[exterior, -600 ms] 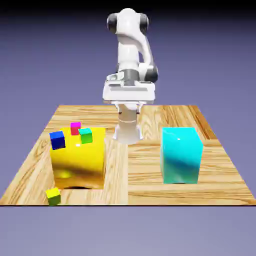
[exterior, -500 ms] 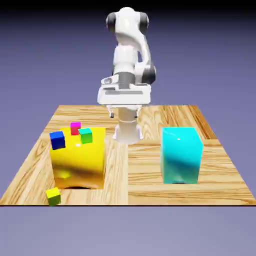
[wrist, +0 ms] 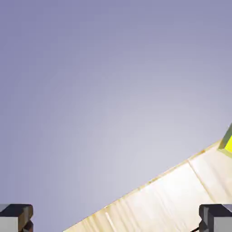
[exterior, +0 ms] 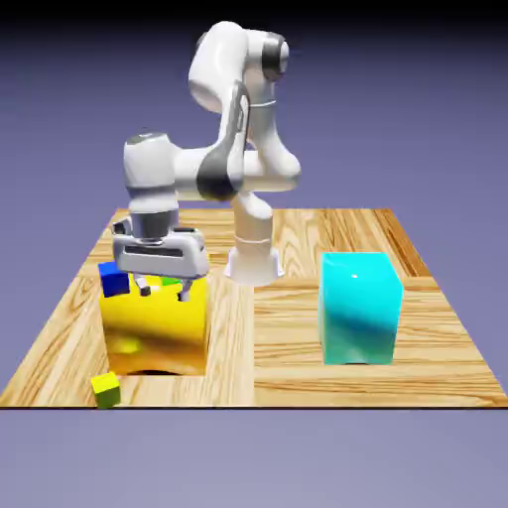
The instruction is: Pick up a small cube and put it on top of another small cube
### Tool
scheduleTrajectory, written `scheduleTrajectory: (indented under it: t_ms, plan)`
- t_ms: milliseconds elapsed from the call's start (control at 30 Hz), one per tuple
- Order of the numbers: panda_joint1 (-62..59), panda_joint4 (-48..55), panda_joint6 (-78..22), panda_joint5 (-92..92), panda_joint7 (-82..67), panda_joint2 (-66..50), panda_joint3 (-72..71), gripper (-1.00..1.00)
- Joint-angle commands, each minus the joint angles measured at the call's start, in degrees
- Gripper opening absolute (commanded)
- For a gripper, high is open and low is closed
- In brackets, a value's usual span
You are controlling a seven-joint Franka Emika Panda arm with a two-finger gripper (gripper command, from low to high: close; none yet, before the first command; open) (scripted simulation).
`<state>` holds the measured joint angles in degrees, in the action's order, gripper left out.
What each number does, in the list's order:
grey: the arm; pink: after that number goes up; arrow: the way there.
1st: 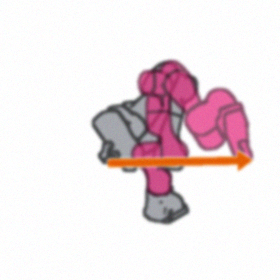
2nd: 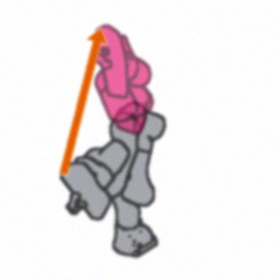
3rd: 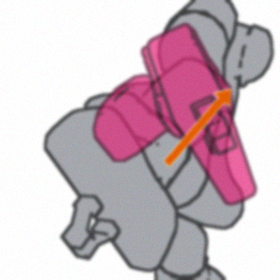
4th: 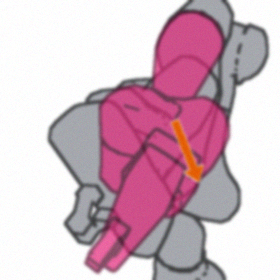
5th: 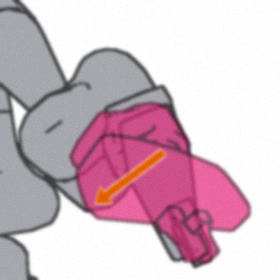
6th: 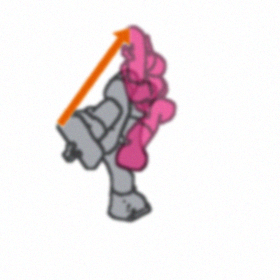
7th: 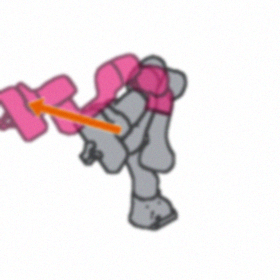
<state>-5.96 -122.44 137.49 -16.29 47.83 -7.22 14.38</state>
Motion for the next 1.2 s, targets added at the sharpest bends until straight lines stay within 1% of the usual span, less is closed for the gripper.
scheduleTrajectory:
  t_ms: [0, 700, 767, 867, 900, 933, 967, 1067, 1100, 1167]
  plan:
    - [-0.2, 2.0, -1.9, -0.8, 0.3, -2.1, 0.7, 0.0]
    - [-7.3, 44.2, -41.8, -18.7, 6.2, -45.7, 16.5, 0.0]
    - [-7.6, 45.5, -43.1, -19.2, 6.3, -47.1, 17.0, 0.0]
    - [-6.0, 40.1, -35.6, -21.5, 4.5, -49.8, 15.3, 0.0]
    - [-6.0, 40.1, -35.6, -21.5, 4.5, -49.8, 15.3, 0.0]
    - [-6.0, 40.1, -35.6, -21.5, 4.5, -49.8, 15.3, -1.0]
    - [-6.0, 40.1, -35.6, -21.5, 4.5, -49.8, 15.3, -1.0]
    - [-7.6, 45.5, -43.1, -19.2, 6.3, -47.1, 17.0, -1.0]
    - [-9.2, 44.6, -43.4, -17.4, 7.4, -47.1, 15.2, -1.0]
    - [-9.7, 43.8, -45.1, -12.4, 4.6, -43.6, 13.3, -1.0]
